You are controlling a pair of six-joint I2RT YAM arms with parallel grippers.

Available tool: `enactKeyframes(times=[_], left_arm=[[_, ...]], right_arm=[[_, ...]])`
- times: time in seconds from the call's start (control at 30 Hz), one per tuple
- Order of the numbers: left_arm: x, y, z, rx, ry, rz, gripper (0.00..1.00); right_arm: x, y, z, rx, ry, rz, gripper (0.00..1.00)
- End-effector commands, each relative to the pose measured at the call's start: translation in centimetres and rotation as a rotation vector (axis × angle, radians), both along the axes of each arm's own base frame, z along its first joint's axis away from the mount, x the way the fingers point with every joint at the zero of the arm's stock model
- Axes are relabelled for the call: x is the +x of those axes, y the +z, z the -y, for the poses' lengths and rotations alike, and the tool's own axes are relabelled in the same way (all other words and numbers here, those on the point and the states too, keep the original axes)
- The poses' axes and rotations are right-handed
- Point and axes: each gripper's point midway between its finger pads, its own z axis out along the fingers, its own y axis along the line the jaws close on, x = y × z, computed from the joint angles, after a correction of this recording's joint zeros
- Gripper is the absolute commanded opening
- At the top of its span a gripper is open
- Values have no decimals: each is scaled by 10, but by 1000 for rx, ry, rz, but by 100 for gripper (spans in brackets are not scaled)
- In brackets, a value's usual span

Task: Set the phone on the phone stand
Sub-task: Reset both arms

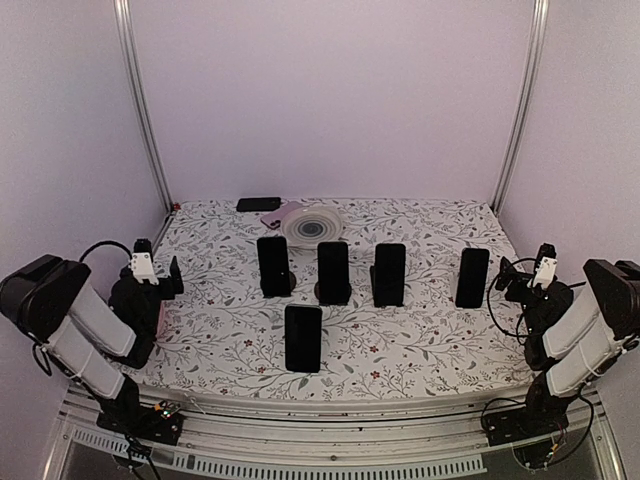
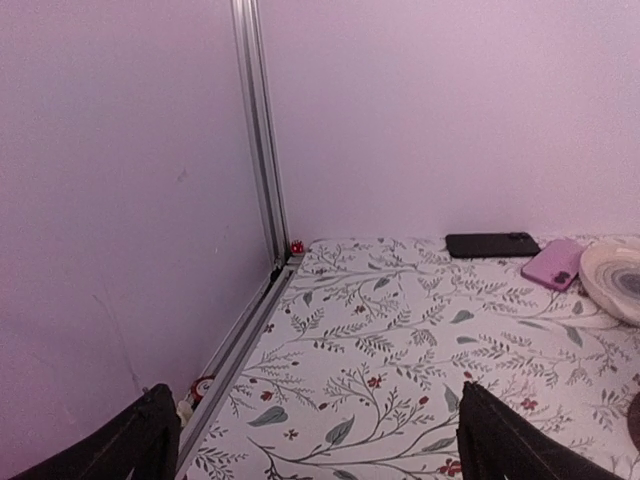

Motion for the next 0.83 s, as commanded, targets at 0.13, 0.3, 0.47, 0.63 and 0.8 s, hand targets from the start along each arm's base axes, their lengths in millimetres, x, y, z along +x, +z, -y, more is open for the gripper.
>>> enactKeyframes(times=[0.13, 0.3, 0.47, 0.63, 0.8], left_arm=[[9, 13, 4, 37, -30, 78, 97], [9, 14, 4, 34, -31, 80, 97], [9, 13, 4, 34, -30, 78, 97], [9, 13, 3, 35, -30, 78, 97], [9, 13, 3, 34, -29, 77, 97]], right_arm=[[-4, 34, 1, -17, -12, 137, 99], [-3, 33, 1, -19, -12, 135, 99], [-1, 33, 1, -20, -10, 128, 99], [6, 30, -1, -23, -2, 106, 99], [9, 29, -2, -28, -1, 95, 99]])
